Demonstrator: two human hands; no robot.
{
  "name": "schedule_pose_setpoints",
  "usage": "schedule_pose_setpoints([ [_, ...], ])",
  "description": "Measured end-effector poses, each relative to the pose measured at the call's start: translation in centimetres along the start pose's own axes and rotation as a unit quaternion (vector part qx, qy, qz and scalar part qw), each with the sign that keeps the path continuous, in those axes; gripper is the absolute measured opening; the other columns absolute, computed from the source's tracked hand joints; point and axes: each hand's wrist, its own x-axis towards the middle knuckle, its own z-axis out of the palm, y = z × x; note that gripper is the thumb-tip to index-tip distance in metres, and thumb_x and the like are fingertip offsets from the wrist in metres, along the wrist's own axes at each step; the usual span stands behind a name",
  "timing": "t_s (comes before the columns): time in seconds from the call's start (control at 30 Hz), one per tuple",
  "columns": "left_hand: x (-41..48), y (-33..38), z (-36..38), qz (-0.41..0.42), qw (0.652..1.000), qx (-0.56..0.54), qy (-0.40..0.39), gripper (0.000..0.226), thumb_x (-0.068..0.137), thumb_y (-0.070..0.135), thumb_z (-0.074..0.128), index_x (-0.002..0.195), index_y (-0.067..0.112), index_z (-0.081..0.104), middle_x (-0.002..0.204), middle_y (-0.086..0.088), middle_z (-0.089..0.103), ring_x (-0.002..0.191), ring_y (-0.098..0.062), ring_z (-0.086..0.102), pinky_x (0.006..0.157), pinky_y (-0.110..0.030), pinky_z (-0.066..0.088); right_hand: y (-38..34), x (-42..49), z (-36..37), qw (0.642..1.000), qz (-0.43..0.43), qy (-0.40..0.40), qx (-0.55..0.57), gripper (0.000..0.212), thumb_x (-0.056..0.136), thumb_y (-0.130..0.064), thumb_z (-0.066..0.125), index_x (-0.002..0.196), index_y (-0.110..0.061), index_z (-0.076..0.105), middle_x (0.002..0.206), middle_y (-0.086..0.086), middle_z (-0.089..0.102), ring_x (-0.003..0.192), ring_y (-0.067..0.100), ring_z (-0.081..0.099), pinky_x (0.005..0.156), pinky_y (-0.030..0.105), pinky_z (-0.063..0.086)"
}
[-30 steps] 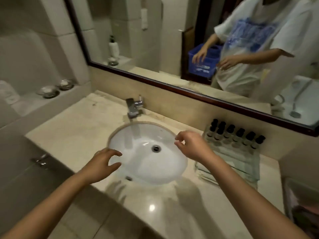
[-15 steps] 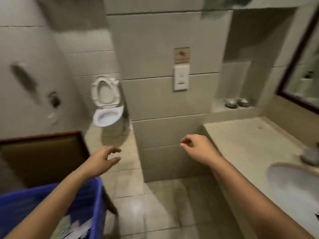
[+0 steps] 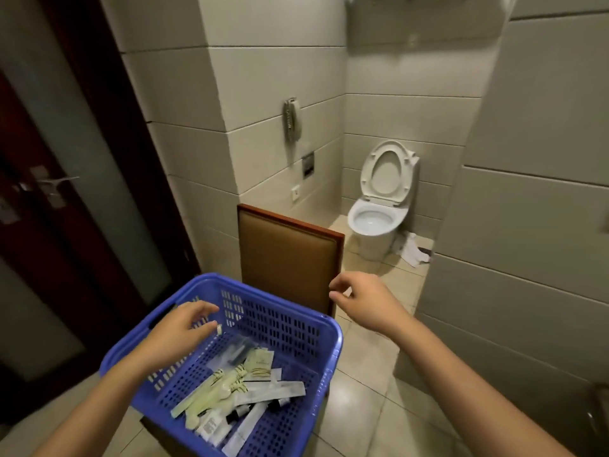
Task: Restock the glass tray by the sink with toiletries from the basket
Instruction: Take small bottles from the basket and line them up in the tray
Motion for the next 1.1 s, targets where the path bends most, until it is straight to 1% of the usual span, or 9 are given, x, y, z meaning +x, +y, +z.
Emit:
schedule_pose_setpoints([
  [0.13, 2.8, 1.4, -0.6, -0.009, 1.000, 0.010, 0.022, 0.035, 0.095, 0.028, 0.052, 0.129, 0.020, 0.049, 0.124, 0.004, 0.051, 0.111, -0.010, 0.050, 0.092, -0.021, 0.038, 0.5, 3.9, 0.5, 0.999, -0.035, -0.024, 0.011, 0.025, 0.093, -0.027, 0.054, 0.115, -0.018, 0.061, 0.109, -0.003, 0.065, 0.087, 0.006, 0.051, 0.077, 0.019, 0.040],
  [0.33, 8.8, 5.1, -0.2, -0.030, 0.999, -0.018, 0.041, 0.036, 0.096, 0.027, 0.050, 0.131, 0.018, 0.048, 0.131, 0.001, 0.050, 0.122, -0.014, 0.047, 0.101, -0.028, 0.039, 3.1, 9.9, -1.7, 0.996, -0.069, -0.046, 0.016, 0.025, 0.093, -0.027, 0.055, 0.116, -0.020, 0.061, 0.110, -0.005, 0.064, 0.086, 0.002, 0.049, 0.073, 0.013, 0.037],
  [0.43, 12.1, 6.2, 0.4, -0.045, 0.997, -0.026, 0.050, 0.036, 0.095, 0.029, 0.051, 0.130, 0.019, 0.049, 0.130, 0.001, 0.052, 0.118, -0.013, 0.049, 0.098, -0.027, 0.040, 4.4, 13.2, -2.6, 0.995, -0.081, -0.050, 0.017, 0.025, 0.093, -0.026, 0.054, 0.117, -0.020, 0.060, 0.104, -0.007, 0.061, 0.083, 0.001, 0.048, 0.063, 0.006, 0.034],
  [0.53, 14.1, 6.2, 1.1, -0.070, 0.995, -0.033, 0.060, 0.035, 0.095, 0.032, 0.050, 0.129, 0.021, 0.049, 0.127, 0.003, 0.051, 0.111, -0.011, 0.049, 0.095, -0.026, 0.042, 5.1, 16.3, -2.3, 0.994, -0.084, -0.055, 0.029, 0.024, 0.093, -0.025, 0.055, 0.116, -0.021, 0.060, 0.100, -0.010, 0.058, 0.090, 0.004, 0.051, 0.065, 0.005, 0.035],
  [0.63, 14.9, 4.9, 1.4, -0.108, 0.990, -0.054, 0.076, 0.035, 0.096, 0.030, 0.050, 0.129, 0.020, 0.049, 0.127, 0.002, 0.052, 0.114, -0.013, 0.050, 0.095, -0.027, 0.042, 4.6, 19.0, -0.3, 0.991, -0.097, -0.079, 0.043, 0.023, 0.093, -0.025, 0.055, 0.115, -0.022, 0.060, 0.101, -0.011, 0.057, 0.095, 0.005, 0.054, 0.068, 0.007, 0.036],
  [0.87, 12.3, -2.0, 1.2, -0.213, 0.967, -0.092, 0.107, 0.032, 0.092, 0.022, 0.056, 0.123, 0.012, 0.055, 0.121, -0.004, 0.059, 0.110, -0.018, 0.056, 0.093, -0.028, 0.042, 0.8, 22.2, 6.7, 0.971, -0.135, -0.187, 0.060, 0.023, 0.093, -0.023, 0.056, 0.114, -0.019, 0.061, 0.098, -0.007, 0.061, 0.087, 0.004, 0.054, 0.069, 0.010, 0.038],
  [0.93, 11.2, -4.2, 1.8, -0.240, 0.960, -0.102, 0.102, 0.031, 0.092, 0.022, 0.057, 0.121, 0.013, 0.056, 0.115, -0.003, 0.061, 0.104, -0.018, 0.057, 0.091, -0.029, 0.043, -0.4, 22.6, 9.0, 0.964, -0.143, -0.214, 0.059, 0.022, 0.092, -0.022, 0.056, 0.113, -0.017, 0.062, 0.100, -0.002, 0.064, 0.088, 0.008, 0.056, 0.073, 0.014, 0.038],
  [1.03, 9.9, -7.3, 3.6, -0.273, 0.952, -0.118, 0.076, 0.027, 0.093, 0.021, 0.056, 0.118, 0.012, 0.056, 0.102, 0.000, 0.059, 0.094, -0.015, 0.056, 0.082, -0.025, 0.042, -1.0, 22.3, 12.4, 0.956, -0.145, -0.248, 0.063, 0.018, 0.093, -0.022, 0.055, 0.110, -0.016, 0.061, 0.098, 0.000, 0.063, 0.083, 0.013, 0.056, 0.065, 0.017, 0.036],
  [1.1, 9.2, -9.0, 5.0, -0.286, 0.948, -0.135, 0.044, 0.027, 0.094, 0.021, 0.055, 0.119, 0.010, 0.056, 0.103, -0.001, 0.059, 0.095, -0.015, 0.055, 0.082, -0.025, 0.042, -1.0, 21.5, 14.6, 0.951, -0.129, -0.274, 0.064, 0.021, 0.094, -0.020, 0.054, 0.113, -0.012, 0.060, 0.101, 0.002, 0.062, 0.087, 0.016, 0.057, 0.066, 0.020, 0.037],
])
